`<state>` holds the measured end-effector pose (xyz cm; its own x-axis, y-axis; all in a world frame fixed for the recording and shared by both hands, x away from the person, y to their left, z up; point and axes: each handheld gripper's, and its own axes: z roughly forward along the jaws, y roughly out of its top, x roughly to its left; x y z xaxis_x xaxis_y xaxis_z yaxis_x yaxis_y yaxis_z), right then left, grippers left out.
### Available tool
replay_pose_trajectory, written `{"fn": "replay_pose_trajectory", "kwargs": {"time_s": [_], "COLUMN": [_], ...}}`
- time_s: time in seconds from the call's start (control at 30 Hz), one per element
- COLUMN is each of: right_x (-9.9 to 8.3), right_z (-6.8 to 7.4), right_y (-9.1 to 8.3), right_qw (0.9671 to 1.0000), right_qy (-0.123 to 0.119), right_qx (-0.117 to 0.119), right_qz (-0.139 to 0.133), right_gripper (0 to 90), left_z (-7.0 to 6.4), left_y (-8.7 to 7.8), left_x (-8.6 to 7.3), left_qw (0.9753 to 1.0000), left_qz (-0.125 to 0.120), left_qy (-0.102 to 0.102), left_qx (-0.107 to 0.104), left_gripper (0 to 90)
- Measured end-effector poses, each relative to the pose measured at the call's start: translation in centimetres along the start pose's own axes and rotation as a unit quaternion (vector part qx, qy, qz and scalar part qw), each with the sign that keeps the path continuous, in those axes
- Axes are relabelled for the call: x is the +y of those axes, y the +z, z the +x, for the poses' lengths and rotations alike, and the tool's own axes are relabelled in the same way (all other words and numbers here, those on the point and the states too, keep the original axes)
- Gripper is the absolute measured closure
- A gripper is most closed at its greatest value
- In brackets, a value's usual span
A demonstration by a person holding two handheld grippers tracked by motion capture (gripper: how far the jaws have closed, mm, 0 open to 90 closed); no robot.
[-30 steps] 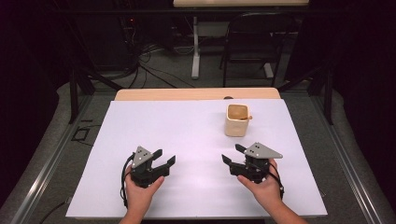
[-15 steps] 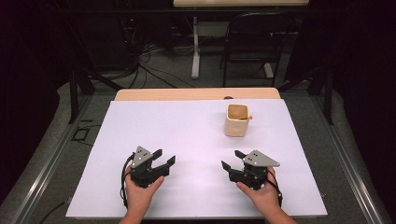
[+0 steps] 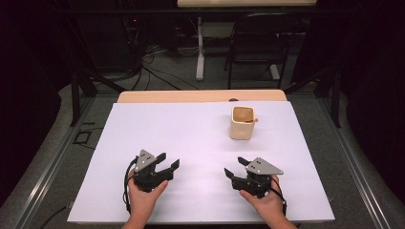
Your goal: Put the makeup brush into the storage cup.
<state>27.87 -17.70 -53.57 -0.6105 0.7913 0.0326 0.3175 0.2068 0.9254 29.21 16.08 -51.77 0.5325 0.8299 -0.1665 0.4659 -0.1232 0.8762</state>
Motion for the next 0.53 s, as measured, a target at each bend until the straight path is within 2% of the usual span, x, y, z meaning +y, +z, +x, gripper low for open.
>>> {"fn": "replay_pose_trajectory", "kwargs": {"time_s": [0.2,0.23,0.3,0.53], "right_x": [-0.54,-0.60,-0.55,-0.58], "right_z": [-0.21,-0.21,-0.30,-0.41], "right_y": [0.09,0.21,0.07,0.00], "right_qw": [1.0000,0.9999,1.0000,0.9999], "right_qy": [0.007,0.009,0.008,0.011], "right_qx": [-0.004,-0.005,-0.004,-0.007], "right_qz": [0.006,-0.003,0.003,0.000], "right_gripper": [35.1,35.1,35.1,35.1], "left_z": [-0.01,-0.01,0.00,0.10], "left_y": [0.05,0.05,0.03,0.00], "left_x": [-0.03,-0.03,-0.03,-0.01], "left_qw": [1.0000,1.0000,1.0000,1.0000], "left_qz": [0.001,0.001,0.001,0.000], "left_qy": [0.000,0.001,0.000,-0.002], "left_qx": [0.001,0.001,0.000,0.001], "left_gripper": [39.7,39.7,39.7,39.6]}}
